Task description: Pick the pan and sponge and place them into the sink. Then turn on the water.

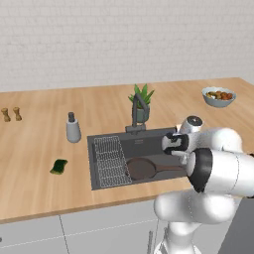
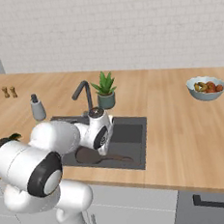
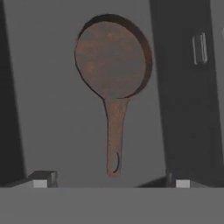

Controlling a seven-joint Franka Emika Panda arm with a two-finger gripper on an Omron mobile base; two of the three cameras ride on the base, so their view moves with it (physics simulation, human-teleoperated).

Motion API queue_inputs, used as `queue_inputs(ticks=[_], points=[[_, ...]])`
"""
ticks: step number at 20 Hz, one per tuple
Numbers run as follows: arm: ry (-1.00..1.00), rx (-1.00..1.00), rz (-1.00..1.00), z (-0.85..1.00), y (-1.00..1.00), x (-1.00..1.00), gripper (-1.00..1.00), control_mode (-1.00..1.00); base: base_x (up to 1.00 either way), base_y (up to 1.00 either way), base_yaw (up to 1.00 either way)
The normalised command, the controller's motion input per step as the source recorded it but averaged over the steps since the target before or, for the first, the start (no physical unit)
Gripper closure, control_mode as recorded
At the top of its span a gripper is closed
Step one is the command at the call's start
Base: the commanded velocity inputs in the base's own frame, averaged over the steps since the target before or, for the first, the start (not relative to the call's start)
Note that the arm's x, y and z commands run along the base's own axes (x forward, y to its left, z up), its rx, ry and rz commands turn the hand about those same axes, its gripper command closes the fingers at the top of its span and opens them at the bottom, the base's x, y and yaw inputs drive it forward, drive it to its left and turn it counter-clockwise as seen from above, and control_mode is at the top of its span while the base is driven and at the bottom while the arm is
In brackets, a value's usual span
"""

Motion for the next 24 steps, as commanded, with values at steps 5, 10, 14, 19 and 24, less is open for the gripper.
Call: queue_inputs(ticks=[5,10,14,19,24], points=[[-0.07,0.0,-0.08,1.0,0.0,-0.49,-1.0,-1.0,0.0,0.0,0.0],[-0.01,0.02,-0.23,1.0,0.01,-0.18,-1.0,-1.0,0.0,0.0,0.0],[0.06,0.17,-0.29,1.0,0.06,-0.42,-1.0,-1.0,0.0,0.0,0.0],[-0.01,0.42,-0.39,0.88,0.53,-0.85,-1.0,-1.0,0.0,0.0,0.0],[-0.1,0.35,-0.51,0.53,0.86,-0.73,-1.0,-1.0,0.0,0.0,0.0]])
